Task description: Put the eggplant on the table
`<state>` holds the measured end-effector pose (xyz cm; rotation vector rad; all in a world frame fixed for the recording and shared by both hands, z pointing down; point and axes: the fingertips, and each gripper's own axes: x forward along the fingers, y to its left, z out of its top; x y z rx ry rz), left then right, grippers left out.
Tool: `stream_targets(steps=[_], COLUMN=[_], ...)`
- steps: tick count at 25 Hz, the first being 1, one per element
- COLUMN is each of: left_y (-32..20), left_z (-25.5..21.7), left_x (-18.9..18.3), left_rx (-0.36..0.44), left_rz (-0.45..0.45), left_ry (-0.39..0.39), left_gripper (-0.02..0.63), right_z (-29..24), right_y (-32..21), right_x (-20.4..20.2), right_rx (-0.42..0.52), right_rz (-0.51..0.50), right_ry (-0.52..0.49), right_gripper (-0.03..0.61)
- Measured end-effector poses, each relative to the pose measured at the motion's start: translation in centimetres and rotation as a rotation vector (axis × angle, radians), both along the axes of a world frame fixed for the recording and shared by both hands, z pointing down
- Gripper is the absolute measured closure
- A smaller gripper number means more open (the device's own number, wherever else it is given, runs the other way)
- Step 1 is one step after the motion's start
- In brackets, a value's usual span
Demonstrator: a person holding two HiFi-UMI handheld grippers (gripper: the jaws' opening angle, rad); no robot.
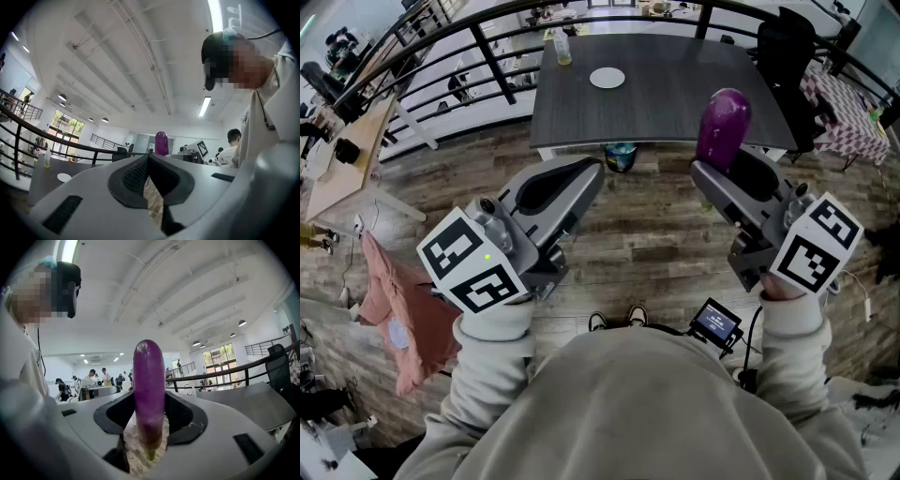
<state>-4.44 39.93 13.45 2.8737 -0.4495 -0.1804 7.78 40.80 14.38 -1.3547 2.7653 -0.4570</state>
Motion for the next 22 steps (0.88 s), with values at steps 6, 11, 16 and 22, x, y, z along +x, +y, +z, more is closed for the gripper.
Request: stream_targets(steps=[6, 11, 16, 22], left_y=[0.0, -0.2, -0.3, 0.0], left_z=[-0.2, 0.0, 0.4, 1.5], left_x=[0.7, 1.6, 1.6, 2.9], left_rx=[0.003, 0.002, -0.01, 0.001], left_rz=[-0.015, -0.032, -0.044, -0.048], left_ry=[-0.015, -0.03, -0.057, -0.105], left_gripper=[0.607, 0.607, 0.607, 0.607], right_z=[0.0, 0.5, 1.4, 2.4], right_y=[0.1, -0.1, -0.7, -1.3], right_x=[1.1, 1.4, 1.0, 2.1], right_rx=[-0.003, -0.023, -0.049, -0.044], right_rz=[-0.007, -0.064, -0.096, -0.121], right_ry=[-0.02, -0.046, -0.042, -0.077], right_gripper=[0.367, 0.367, 0.367, 0.367])
